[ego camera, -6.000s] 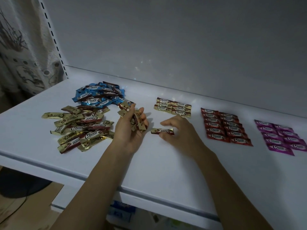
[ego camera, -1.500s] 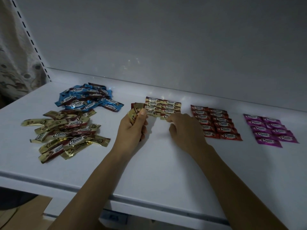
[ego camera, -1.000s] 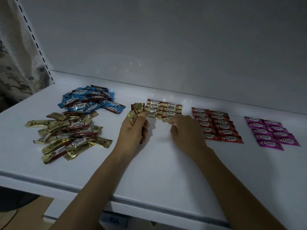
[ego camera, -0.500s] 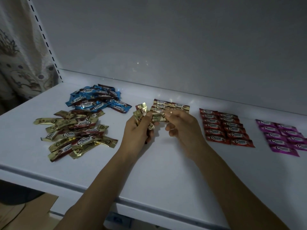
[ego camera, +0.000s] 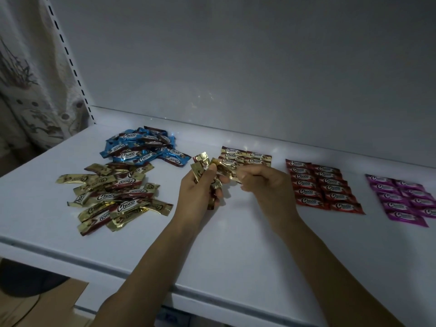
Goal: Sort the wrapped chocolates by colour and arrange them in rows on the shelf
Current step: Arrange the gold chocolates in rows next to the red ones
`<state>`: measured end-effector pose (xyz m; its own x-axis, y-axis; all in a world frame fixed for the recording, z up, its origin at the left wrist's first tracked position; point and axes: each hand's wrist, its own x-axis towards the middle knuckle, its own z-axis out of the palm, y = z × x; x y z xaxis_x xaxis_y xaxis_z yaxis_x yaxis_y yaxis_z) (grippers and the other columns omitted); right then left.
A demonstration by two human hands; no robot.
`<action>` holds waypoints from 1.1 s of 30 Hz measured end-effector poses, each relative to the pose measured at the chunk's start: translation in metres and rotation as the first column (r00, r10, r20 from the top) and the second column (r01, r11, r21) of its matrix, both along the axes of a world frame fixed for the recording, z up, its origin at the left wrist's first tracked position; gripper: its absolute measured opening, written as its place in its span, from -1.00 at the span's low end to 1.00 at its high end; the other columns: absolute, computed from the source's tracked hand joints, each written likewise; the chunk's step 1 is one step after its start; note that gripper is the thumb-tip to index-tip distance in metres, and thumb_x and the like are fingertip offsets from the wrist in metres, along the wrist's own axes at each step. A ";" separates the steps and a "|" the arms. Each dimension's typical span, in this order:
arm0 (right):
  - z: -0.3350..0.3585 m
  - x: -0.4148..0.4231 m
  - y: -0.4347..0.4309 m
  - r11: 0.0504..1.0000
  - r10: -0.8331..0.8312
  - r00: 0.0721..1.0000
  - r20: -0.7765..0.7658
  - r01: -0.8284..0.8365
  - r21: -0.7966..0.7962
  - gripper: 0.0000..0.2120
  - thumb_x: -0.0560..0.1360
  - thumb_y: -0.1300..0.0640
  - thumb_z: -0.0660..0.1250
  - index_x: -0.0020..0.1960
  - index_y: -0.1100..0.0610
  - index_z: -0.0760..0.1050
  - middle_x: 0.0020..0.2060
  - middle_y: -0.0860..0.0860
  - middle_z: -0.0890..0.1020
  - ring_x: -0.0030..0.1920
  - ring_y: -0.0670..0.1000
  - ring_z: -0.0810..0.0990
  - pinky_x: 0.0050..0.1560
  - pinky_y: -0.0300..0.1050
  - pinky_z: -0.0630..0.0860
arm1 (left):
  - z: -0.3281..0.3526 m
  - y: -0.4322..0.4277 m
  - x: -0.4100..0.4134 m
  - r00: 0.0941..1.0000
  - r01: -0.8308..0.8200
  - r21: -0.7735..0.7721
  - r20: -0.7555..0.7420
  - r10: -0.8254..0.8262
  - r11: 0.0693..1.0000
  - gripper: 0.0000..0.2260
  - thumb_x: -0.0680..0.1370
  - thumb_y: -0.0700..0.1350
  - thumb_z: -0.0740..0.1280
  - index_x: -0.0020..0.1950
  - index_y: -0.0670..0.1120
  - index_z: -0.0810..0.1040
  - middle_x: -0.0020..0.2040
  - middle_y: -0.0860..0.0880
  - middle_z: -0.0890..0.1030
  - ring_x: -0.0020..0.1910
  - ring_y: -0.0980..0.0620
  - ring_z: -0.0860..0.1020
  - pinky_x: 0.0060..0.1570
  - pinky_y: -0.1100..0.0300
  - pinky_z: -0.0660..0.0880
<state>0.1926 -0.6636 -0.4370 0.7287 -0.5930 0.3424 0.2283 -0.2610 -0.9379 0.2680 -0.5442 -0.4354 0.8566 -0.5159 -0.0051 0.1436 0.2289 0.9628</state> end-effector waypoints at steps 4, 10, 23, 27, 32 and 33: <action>-0.002 0.000 0.002 0.998 -0.062 0.996 -0.065 0.062 0.006 -0.90 0.51 0.29 0.34 -0.13 0.13 0.58 -0.32 -0.03 0.64 -0.45 -0.02 0.61 -0.49 -0.22 0.46 | 0.000 0.000 0.001 0.999 -0.011 0.041 0.038 0.010 0.999 -0.77 0.64 -0.09 0.21 -0.15 -0.11 0.56 -0.32 -0.05 0.63 -0.49 0.09 0.47 -0.50 0.28 0.41; 0.001 -0.001 0.006 0.991 -0.006 0.983 -0.183 0.030 0.130 -0.89 0.55 0.06 0.30 -0.11 0.04 0.56 -0.25 0.02 0.61 -0.50 -0.02 0.54 -0.55 -0.23 0.40 | -0.005 0.001 0.002 0.993 0.018 0.041 0.118 -0.023 0.999 -0.83 0.65 -0.11 0.20 -0.04 -0.10 0.56 -0.22 -0.14 0.59 -0.41 0.08 0.48 -0.43 0.23 0.45; 0.002 -0.004 0.005 0.997 -0.023 0.997 -0.071 0.028 0.078 -0.82 0.53 0.23 0.33 0.09 0.07 0.61 -0.12 0.05 0.70 -0.25 0.02 0.70 -0.37 -0.21 0.58 | 0.000 0.000 0.001 0.999 0.021 0.013 0.026 -0.021 1.000 -0.81 0.62 -0.27 0.19 0.01 -0.07 0.57 -0.31 -0.01 0.62 -0.45 0.09 0.47 -0.51 0.28 0.41; 0.002 -0.004 0.003 0.995 -0.020 1.000 -0.018 0.022 0.099 -0.77 0.52 0.29 0.33 0.10 0.03 0.57 -0.18 0.06 0.71 -0.26 0.03 0.70 -0.37 -0.20 0.58 | 0.000 -0.001 0.000 1.000 0.014 0.047 0.002 -0.014 0.999 -0.82 0.62 -0.20 0.21 -0.14 -0.13 0.53 -0.39 -0.02 0.53 -0.46 0.06 0.44 -0.51 0.28 0.39; 0.002 -0.003 0.001 0.983 -0.062 0.998 0.009 0.059 0.176 -0.78 0.50 0.30 0.36 0.06 0.03 0.49 -0.23 0.07 0.71 -0.26 0.06 0.70 -0.37 -0.19 0.57 | -0.001 -0.001 -0.001 0.997 0.011 0.073 0.073 -0.017 0.997 -0.83 0.61 -0.15 0.27 -0.16 -0.13 0.52 -0.41 -0.01 0.52 -0.50 0.10 0.43 -0.52 0.26 0.37; 0.003 -0.003 0.000 0.979 -0.062 0.998 -0.019 0.064 0.193 -0.83 0.50 0.29 0.36 0.00 0.06 0.48 -0.24 0.08 0.70 -0.27 0.06 0.70 -0.38 -0.20 0.56 | -0.002 -0.001 -0.001 0.994 0.000 0.087 0.107 -0.009 0.996 -0.86 0.61 -0.18 0.28 -0.15 -0.12 0.52 -0.42 0.01 0.52 -0.50 0.10 0.43 -0.52 0.25 0.38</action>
<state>0.1892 -0.6639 -0.4341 0.6915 -0.6918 0.2078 0.2048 -0.0881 -0.9748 0.2670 -0.5456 -0.4371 0.8524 -0.5212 0.0416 0.0392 0.1430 0.9889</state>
